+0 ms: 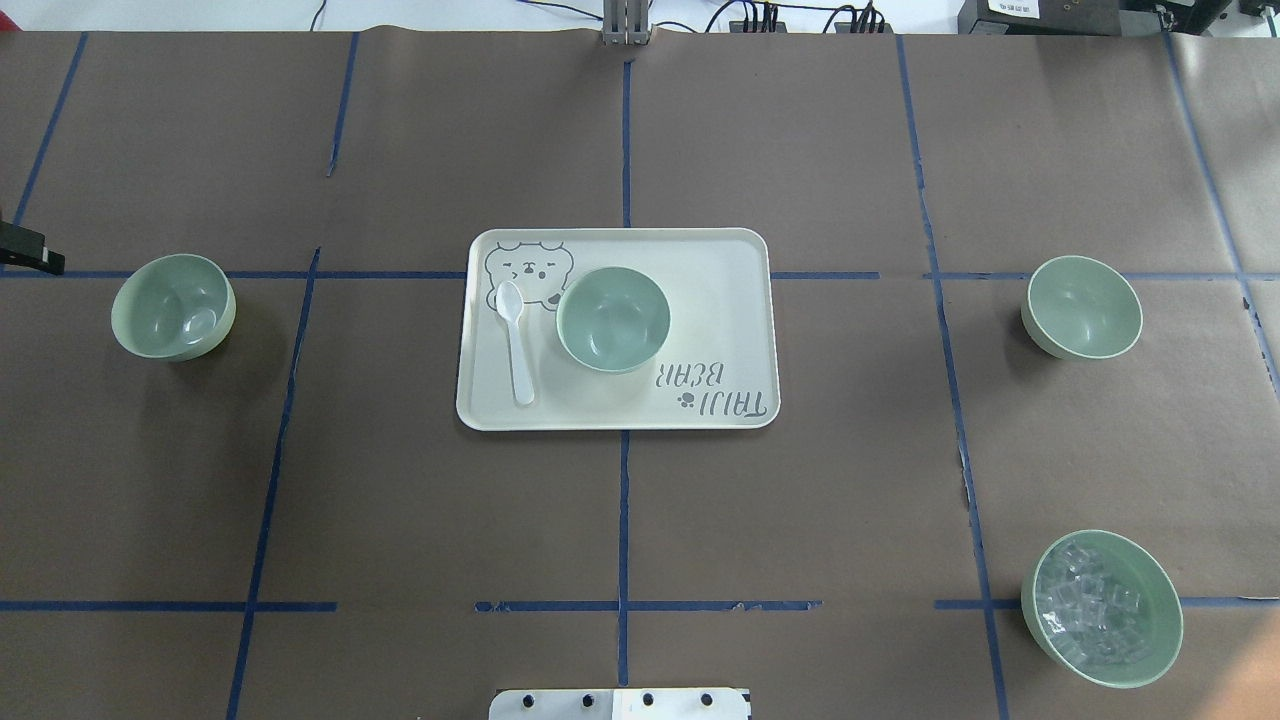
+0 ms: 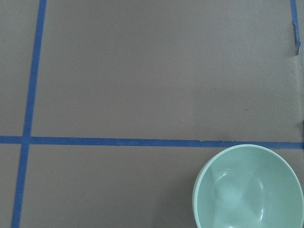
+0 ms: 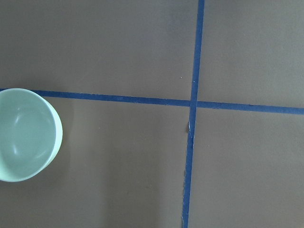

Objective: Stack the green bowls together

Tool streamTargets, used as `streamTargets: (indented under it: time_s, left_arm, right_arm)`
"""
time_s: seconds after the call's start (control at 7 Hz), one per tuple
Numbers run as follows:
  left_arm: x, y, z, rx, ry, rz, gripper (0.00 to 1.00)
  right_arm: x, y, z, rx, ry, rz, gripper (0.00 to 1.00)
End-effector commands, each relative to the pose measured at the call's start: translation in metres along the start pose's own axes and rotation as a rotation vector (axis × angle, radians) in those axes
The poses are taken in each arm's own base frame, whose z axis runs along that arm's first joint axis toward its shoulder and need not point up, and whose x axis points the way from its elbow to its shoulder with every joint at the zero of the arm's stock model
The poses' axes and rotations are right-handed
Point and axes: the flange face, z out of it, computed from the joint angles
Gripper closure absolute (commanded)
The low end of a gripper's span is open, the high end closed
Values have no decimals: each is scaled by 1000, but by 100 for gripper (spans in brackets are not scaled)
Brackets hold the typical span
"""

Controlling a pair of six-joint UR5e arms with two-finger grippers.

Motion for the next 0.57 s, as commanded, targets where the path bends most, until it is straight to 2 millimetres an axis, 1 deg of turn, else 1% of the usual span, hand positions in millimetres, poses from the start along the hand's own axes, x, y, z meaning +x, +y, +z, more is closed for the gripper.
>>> streamTargets:
  time_s: [0.0,0.14,0.29,0.43]
  left_arm:
    - [19,19,41,18,-4,-36,1]
    - [25,20,48,9,-3,-30,4]
    - [26,16,55,13,-13,-31,9]
    - [31,18,61,19,-26,-21,19]
  right_arm:
    - [-5,-4,-3,8,-1,11,0]
    - [-5,-5,-4,9,-2,13,0]
    - [-6,-6,-4,10,-2,13,0]
    - [-8,-9,-6,14,-2,8,0]
